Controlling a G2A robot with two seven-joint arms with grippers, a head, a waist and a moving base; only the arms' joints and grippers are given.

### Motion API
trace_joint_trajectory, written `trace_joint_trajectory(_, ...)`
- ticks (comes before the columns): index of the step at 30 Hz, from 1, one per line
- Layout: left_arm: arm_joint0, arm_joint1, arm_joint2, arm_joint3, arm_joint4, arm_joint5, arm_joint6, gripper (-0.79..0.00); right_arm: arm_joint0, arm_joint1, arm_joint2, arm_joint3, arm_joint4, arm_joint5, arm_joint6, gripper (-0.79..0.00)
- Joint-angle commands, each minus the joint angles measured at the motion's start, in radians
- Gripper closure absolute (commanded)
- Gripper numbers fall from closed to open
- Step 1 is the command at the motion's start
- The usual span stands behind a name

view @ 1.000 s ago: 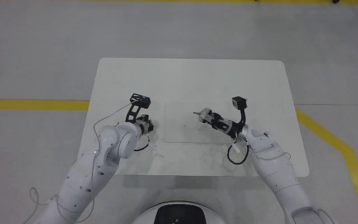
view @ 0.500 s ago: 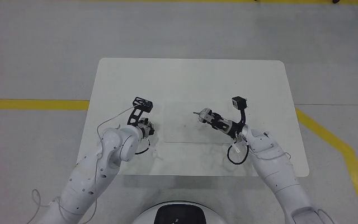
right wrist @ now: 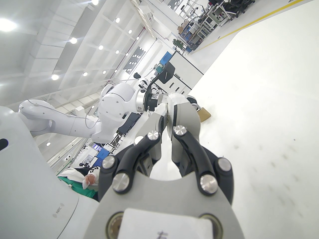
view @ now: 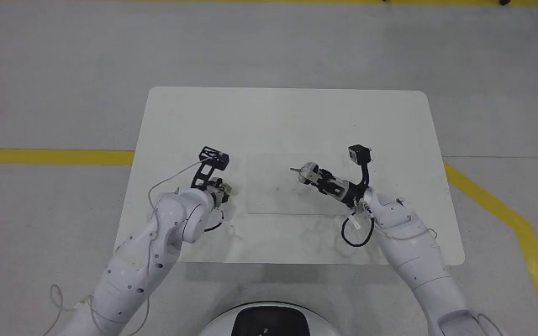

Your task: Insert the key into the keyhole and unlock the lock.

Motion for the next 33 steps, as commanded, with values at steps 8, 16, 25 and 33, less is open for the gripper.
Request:
trace_joint_trajectory(8,0.053,0.003,-0.094,-0.029,-0.172,-0.105,0.106,0.000,0.000,0.000,0.000,0.000,0.000,0.000,0.000,0.000)
trace_joint_trajectory(16,0.124,0.023,-0.252,0.028,-0.603,-0.434,0.107,0.000,0.000,0.000,0.000,0.000,0.000,0.000,0.000,0.000)
trace_joint_trajectory(25,0.142,0.032,-0.315,0.100,-0.806,-0.541,0.059,0.000,0.000,0.000,0.000,0.000,0.000,0.000,0.000,0.000)
trace_joint_trajectory(33,0.121,0.027,-0.322,0.159,-0.919,-0.581,0.175,0.000,0.004,-0.010,-0.016,-0.021,-0.019,0.058,-0.073,0.000)
